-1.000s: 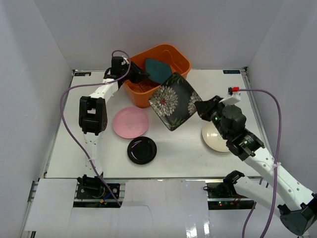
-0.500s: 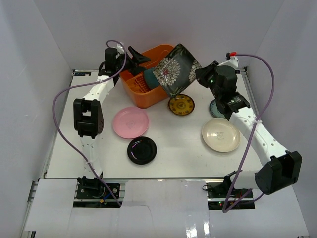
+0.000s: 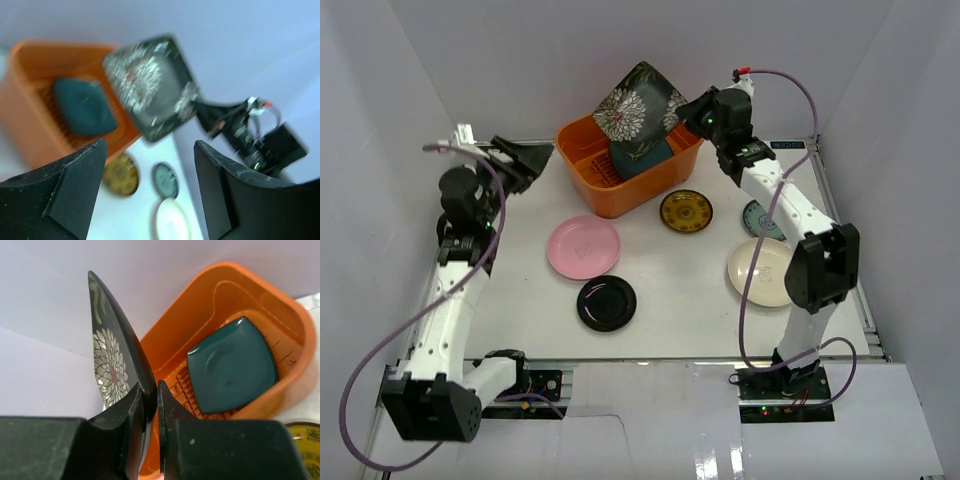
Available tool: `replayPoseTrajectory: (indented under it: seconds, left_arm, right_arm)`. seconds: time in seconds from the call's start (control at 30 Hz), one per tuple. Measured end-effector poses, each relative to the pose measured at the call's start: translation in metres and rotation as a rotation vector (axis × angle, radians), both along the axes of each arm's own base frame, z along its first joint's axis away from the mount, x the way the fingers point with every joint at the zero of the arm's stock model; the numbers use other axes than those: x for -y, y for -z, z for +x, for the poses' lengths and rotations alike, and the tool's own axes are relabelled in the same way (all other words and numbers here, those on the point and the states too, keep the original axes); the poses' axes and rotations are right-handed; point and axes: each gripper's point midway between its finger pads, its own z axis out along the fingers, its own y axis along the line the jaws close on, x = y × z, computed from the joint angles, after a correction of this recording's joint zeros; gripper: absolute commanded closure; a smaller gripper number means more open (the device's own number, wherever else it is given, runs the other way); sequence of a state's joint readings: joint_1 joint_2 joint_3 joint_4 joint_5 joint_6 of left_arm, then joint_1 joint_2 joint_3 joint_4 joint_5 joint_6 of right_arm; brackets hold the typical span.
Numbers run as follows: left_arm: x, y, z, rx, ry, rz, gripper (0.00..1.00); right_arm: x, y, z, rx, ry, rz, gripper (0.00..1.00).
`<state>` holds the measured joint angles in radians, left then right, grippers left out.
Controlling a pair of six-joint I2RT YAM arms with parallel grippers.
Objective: Place the plates into the plastic bin on the countertop
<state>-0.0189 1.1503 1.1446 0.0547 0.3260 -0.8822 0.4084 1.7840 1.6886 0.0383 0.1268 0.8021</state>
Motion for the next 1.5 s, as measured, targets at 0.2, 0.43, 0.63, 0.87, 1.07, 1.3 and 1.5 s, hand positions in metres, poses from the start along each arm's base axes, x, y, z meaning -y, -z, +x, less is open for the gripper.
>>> replayPoseTrajectory:
  seconds: [0.2,0.43,0.63,0.87,1.07,1.3,1.5]
  left_arm:
    - [-0.029,0.173,-0.044,-0.373,-0.167,0.094,0.18]
    - [-0.05,0.267,-0.085,-0.626,-0.241,0.222,0.13]
    - [-0.047,0.31,-0.09,-0.758,-0.215,0.222,0.13]
    - [-0.041,0.352,-0.095,-0.863,-0.198,0.187,0.17]
    - [-0.039,0.372,-0.086,-0.896,-0.206,0.15,0.27]
    - [-0.037,0.376,-0.063,-0.861,-0.224,0.107,0.53]
    - [-0.04,0.384,-0.056,-0.873,-0.25,0.097,1.0]
  right_arm:
    - [-0.029,0.071,0.051,-0.113,-0.024,-0.038,0.92]
    - [-0.039,0.158,0.073,-0.256,-0.025,-0.101,0.92]
    - [-0.039,0.158,0.075,-0.243,-0.024,-0.117,0.88]
    - [-0.042,0.146,0.081,-0.161,-0.024,-0.159,0.32]
    - [-0.043,0.141,0.08,-0.102,-0.031,-0.259,0.11]
    - [-0.02,0.12,0.034,-0.1,-0.061,-0.426,0.05]
    - [0.057,0.073,-0.088,-0.029,0.003,-0.47,0.41]
